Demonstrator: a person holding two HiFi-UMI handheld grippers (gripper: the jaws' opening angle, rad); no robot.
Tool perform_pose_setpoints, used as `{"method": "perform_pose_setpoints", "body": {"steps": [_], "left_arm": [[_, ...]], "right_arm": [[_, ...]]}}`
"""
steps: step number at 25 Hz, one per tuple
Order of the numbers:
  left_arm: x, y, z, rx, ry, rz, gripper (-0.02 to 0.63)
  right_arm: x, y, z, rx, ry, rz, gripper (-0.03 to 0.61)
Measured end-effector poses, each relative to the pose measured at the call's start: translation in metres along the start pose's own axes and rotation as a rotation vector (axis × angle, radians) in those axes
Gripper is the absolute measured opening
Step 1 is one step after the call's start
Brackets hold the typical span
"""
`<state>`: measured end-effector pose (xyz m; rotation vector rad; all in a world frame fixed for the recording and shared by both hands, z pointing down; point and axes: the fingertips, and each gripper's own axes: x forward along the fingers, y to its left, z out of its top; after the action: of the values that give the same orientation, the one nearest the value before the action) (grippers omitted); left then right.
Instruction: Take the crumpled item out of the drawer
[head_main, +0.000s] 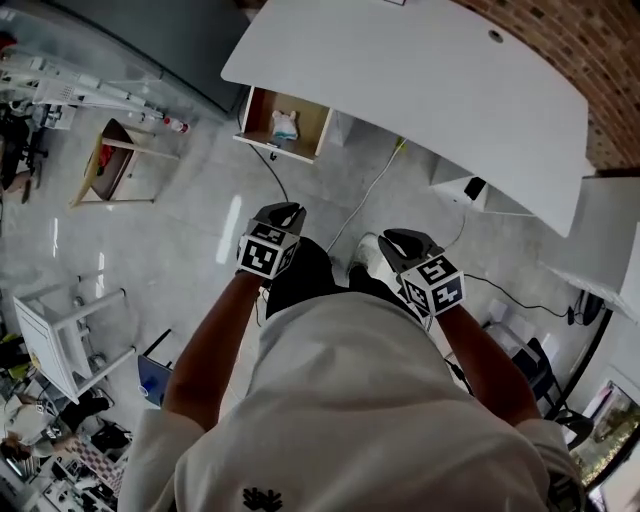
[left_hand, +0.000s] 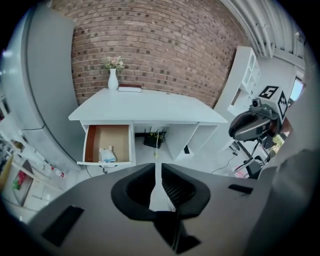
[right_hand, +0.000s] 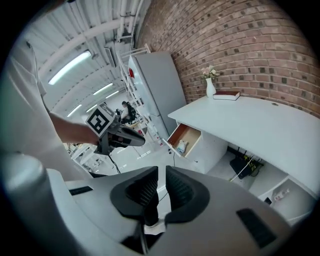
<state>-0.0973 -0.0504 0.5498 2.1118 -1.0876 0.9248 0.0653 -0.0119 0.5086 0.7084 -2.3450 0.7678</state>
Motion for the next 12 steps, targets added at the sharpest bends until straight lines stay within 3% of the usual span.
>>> {"method": "perform_pose_setpoints", "body": {"steps": [3, 4, 9, 12], "left_arm": [[0.022, 0.041, 0.013, 0.037, 0.042, 0.029, 0.065], [0.031, 0.056, 0.016, 0.057, 0.057, 0.032, 0.114], [0.082, 0.133, 0.026, 0.179, 0.131, 0.052, 0.117], [0.116, 0.190, 0.034, 0.316, 0.179, 0.072, 0.113]], "right_arm": [[0.011, -0.013, 0.014, 0.016, 0.010, -0.001, 0.071], [0.017, -0.017, 0.018, 0.020, 0.015, -0.006, 0.071], [0.051, -0.035, 0.044, 0.084, 0.045, -0.057, 0.071], [0.082, -0.044, 0.064, 0.137, 0.067, -0.101, 0.071]]}}
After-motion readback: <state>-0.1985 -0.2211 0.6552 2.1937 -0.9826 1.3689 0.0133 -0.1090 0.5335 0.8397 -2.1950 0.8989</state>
